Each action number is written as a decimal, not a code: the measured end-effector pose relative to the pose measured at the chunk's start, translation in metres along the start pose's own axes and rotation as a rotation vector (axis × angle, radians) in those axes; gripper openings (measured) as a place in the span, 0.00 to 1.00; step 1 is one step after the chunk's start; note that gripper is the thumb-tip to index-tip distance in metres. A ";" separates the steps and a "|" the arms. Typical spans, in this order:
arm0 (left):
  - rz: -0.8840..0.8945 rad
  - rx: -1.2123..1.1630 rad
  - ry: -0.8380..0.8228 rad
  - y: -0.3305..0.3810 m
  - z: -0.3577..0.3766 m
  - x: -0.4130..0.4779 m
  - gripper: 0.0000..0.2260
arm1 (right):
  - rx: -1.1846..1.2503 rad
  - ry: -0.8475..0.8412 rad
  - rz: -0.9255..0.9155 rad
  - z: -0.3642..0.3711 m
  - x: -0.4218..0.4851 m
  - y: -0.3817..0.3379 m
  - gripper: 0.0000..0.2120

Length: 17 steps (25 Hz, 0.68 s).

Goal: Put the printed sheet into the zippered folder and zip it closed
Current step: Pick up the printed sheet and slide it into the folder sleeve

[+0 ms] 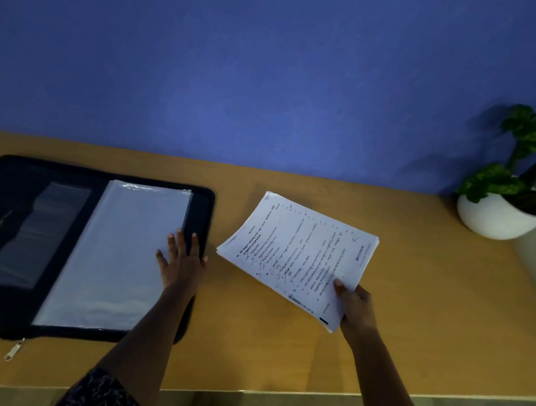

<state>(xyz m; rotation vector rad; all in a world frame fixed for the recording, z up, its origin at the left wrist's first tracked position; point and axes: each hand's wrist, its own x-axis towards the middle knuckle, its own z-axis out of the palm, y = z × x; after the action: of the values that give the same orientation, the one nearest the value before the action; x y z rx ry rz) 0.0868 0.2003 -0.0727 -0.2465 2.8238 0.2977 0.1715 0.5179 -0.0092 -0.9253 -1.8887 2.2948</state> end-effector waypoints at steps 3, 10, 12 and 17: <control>0.040 0.067 0.017 -0.006 0.001 -0.014 0.27 | 0.001 0.007 0.027 0.008 -0.003 0.004 0.06; 0.188 0.154 0.004 -0.042 0.010 -0.067 0.26 | 0.018 0.012 0.043 0.031 -0.022 0.003 0.06; 0.250 0.185 0.010 -0.057 0.010 -0.083 0.27 | 0.022 0.031 0.041 0.039 -0.029 0.004 0.06; 0.424 0.225 0.090 -0.102 0.003 -0.120 0.30 | 0.068 0.114 0.038 0.058 -0.053 0.013 0.11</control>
<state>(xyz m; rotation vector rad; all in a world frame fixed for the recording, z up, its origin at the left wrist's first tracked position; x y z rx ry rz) 0.2211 0.1191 -0.0569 0.4002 2.9438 0.0523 0.1934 0.4428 0.0067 -1.0676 -1.7519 2.2584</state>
